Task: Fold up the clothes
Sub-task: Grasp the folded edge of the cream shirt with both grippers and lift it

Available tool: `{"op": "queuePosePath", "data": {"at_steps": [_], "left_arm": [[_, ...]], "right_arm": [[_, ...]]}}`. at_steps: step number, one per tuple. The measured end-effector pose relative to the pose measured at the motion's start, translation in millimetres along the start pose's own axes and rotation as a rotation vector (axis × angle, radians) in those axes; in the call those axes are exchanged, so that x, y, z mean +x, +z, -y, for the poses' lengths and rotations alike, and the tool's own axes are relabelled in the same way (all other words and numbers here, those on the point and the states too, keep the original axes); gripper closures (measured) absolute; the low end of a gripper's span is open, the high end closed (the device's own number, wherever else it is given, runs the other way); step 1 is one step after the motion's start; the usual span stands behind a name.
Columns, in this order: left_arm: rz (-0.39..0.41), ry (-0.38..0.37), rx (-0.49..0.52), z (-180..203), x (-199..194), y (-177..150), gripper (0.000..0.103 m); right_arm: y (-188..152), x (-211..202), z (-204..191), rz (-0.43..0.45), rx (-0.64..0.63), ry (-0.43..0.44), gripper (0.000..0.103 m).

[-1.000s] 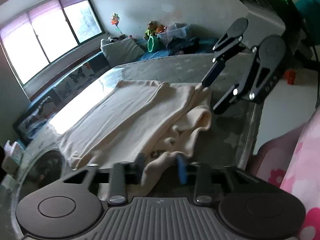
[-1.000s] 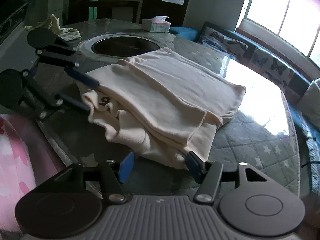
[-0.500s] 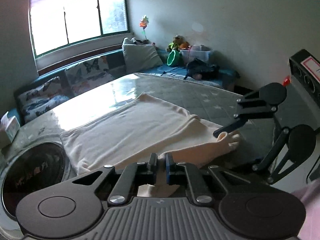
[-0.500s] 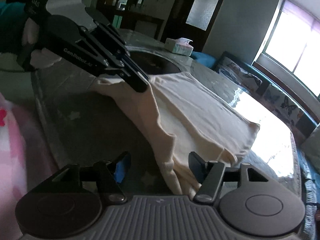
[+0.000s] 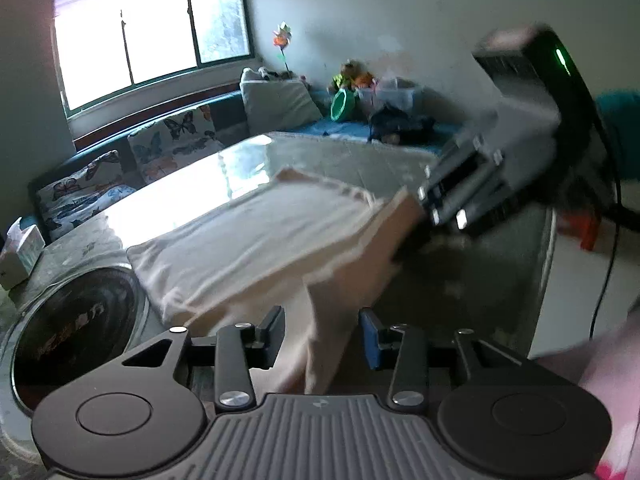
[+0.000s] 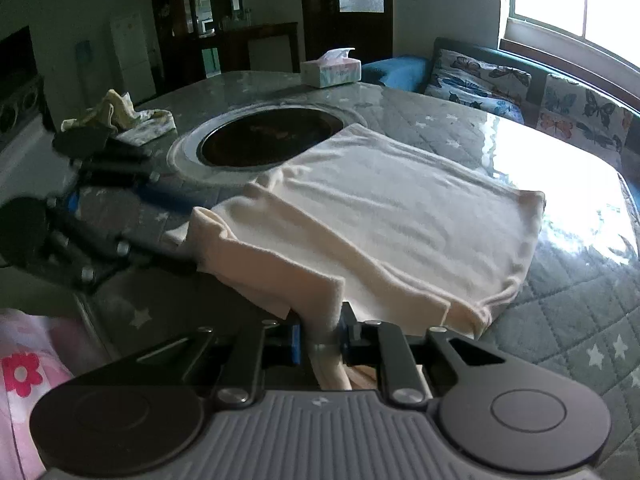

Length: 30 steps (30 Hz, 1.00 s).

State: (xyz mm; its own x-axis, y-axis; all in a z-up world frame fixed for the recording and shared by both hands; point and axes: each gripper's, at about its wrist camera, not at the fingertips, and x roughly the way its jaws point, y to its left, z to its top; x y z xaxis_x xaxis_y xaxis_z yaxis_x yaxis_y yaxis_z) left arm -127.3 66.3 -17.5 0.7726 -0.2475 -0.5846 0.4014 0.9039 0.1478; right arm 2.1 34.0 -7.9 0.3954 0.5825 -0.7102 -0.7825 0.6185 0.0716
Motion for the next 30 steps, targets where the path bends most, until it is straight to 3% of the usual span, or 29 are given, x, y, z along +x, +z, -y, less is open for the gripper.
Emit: {"op": "queuePosePath", "data": {"at_steps": [6,8,10,17,25,30], "left_arm": [[-0.032,0.061,0.079,4,8,-14,0.062],[-0.041,0.064,0.092,3,10,-18,0.082],[-0.040,0.056,0.074,-1,8,-19,0.091],[0.001,0.017,0.044,1,-21,-10,0.093],[0.000,-0.091,-0.021,17,-72,-4,0.093],[0.006,-0.064,-0.042,9,-69,8,0.093]], "right_arm": [[4,-5,0,0.014,0.013,0.000,0.088],[4,-6,-1,0.021,0.020,-0.007,0.088],[3,-7,-2,0.029,0.029,-0.011,0.090],[-4,-27,-13,0.061,0.026,-0.003,0.092],[-10,-74,-34,0.051,0.007,0.055,0.092],[-3,-88,-39,0.046,-0.010,0.062,0.092]]}}
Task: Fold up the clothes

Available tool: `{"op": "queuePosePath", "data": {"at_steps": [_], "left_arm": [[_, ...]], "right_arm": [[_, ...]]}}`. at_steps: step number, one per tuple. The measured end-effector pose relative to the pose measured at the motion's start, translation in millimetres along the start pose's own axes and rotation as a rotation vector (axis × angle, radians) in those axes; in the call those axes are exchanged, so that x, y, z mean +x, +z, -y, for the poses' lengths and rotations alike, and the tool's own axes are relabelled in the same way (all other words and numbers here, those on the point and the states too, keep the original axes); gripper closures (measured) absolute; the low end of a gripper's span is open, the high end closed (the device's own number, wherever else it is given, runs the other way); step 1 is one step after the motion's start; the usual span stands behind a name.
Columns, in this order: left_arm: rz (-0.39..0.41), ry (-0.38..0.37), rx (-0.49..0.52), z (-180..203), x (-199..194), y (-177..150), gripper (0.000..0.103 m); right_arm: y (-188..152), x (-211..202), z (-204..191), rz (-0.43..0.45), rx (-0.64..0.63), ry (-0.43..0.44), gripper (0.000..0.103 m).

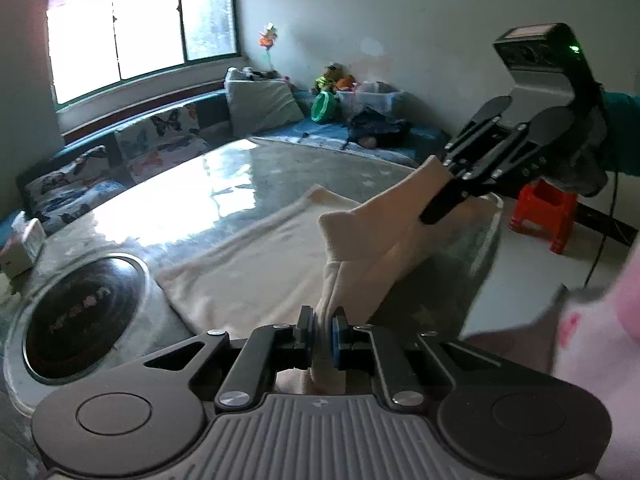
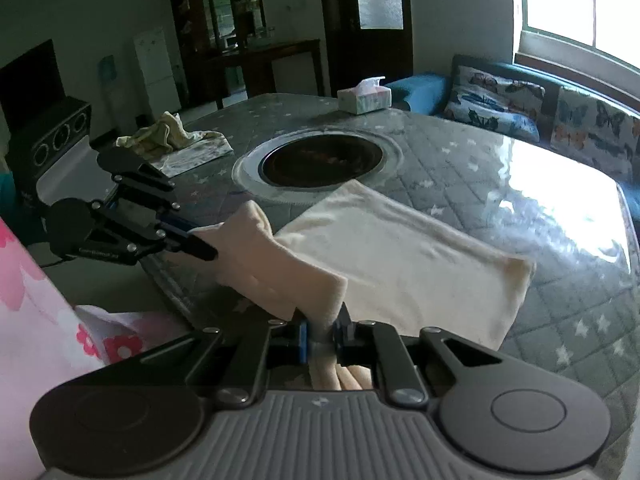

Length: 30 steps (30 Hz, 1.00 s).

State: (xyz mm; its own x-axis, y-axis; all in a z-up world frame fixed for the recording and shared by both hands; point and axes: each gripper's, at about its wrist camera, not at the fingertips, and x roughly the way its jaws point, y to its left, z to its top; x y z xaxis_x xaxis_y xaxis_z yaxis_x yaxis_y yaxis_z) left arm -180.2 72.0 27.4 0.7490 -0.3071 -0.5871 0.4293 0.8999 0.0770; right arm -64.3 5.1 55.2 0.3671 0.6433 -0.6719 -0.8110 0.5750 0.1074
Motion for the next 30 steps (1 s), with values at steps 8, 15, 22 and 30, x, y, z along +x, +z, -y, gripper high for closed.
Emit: {"op": "queuePosePath", "data": {"at_steps": [8,15,22,30], "left_arm": [[0.013,0.058,-0.036,-42,37,34,0.094],[-0.026,0.127,-0.067,-86,97,57,0.095],[-0.074,0.202,-0.118,-110,150,44,0.095],[-0.092,0.259,-0.183,-120,166,42,0.083]], "right_arm": [[48,27,32,0.027,-0.045,-0.065,0.093],[82,79,79,0.011,-0.038,-0.111,0.092],[72,143,114,-0.009,0.042,-0.169,0.090],[46,166,133,0.023,0.189,-0.247,0.071]]}}
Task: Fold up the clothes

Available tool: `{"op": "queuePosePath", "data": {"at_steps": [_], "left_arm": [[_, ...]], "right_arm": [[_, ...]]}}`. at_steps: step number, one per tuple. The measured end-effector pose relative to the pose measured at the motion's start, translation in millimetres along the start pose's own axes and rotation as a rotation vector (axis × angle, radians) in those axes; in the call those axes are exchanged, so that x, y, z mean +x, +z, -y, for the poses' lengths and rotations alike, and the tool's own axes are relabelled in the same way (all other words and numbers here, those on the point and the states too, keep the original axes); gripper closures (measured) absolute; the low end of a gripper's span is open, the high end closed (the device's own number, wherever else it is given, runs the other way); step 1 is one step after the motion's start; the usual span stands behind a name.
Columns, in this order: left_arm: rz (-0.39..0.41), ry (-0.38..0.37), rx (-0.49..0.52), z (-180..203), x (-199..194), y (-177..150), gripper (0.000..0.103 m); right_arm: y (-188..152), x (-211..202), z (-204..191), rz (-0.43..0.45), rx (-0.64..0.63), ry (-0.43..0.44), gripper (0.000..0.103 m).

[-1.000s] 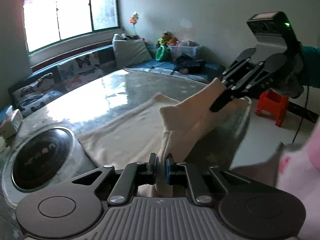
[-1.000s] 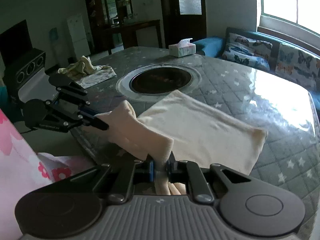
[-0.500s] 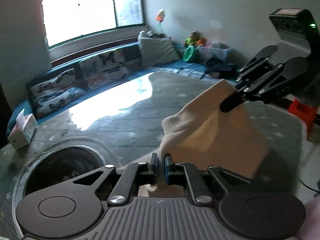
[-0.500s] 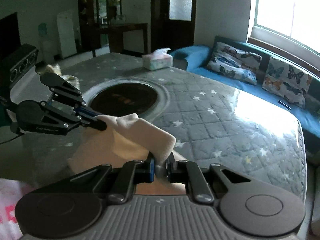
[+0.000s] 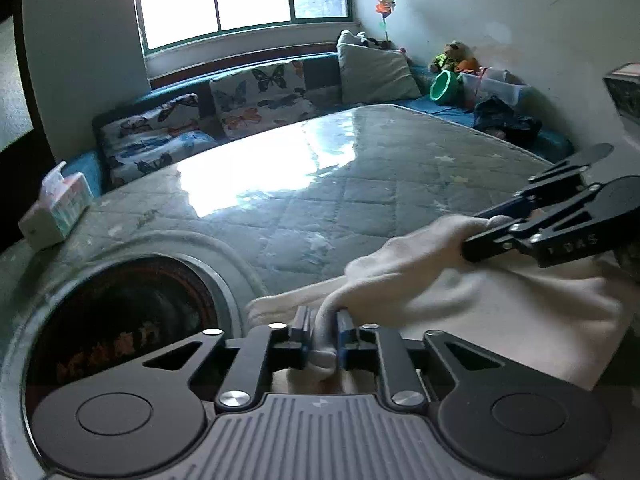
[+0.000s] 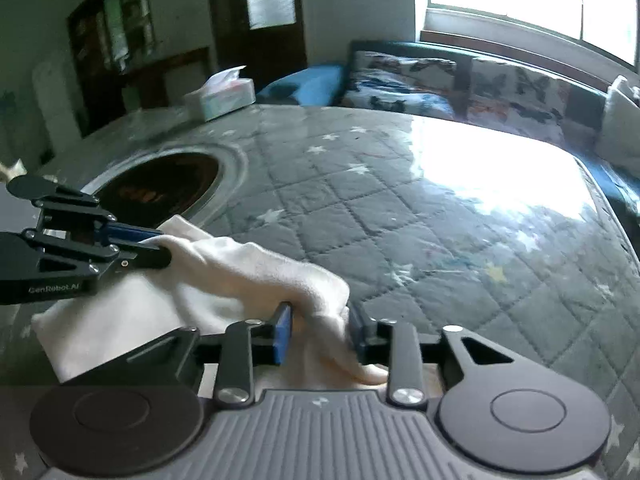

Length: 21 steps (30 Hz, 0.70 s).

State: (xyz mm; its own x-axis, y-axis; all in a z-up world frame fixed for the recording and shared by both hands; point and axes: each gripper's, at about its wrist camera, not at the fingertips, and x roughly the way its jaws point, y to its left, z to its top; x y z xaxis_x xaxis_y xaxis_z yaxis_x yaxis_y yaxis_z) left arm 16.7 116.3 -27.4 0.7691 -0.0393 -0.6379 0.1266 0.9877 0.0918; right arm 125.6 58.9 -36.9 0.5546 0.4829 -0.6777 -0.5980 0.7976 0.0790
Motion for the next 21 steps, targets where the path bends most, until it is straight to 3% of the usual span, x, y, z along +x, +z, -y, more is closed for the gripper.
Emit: {"op": "queuePosePath", "data": {"at_steps": [7,12,19,21], "left_arm": [[-0.008,0.068,-0.056,-12,7,12,0.074],[0.000,0.120,-0.096,-23,8,17,0.074],[0.025,0.025,-0.079,-7,-12,16,0.072],[0.012,0.027,-0.115,-8,-17,11,0.063]], "right_arm": [[3,-13,10,0.030,0.070,-0.061,0.068],[9,-21,1,0.069,0.049,-0.090,0.069],[18,-1,-24,0.041,0.000,0.011,0.070],[19,6,-29,0.031,-0.013,0.006,0.070]]}}
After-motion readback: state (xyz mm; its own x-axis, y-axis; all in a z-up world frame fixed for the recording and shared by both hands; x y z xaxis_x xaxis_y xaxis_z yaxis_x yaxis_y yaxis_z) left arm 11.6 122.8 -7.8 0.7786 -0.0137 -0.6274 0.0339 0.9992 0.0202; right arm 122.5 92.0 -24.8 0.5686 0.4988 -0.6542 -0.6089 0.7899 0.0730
